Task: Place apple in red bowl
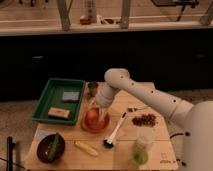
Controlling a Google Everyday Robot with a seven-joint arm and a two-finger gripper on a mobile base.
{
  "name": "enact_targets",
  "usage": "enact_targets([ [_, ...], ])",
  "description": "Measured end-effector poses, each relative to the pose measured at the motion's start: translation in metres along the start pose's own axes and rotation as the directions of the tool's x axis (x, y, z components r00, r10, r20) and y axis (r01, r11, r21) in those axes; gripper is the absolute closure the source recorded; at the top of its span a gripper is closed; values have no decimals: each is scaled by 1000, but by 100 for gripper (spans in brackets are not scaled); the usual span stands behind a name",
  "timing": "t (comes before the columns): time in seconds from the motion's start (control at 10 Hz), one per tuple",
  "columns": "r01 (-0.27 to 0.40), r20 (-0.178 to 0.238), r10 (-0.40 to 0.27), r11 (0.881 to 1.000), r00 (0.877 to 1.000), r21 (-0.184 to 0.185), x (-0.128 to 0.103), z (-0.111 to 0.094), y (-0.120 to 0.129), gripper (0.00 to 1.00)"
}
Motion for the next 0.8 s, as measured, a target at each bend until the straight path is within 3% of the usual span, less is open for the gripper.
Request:
enact_targets([
  [0.8, 12, 1, -12, 1000, 1000, -11, 8, -9, 2, 20],
])
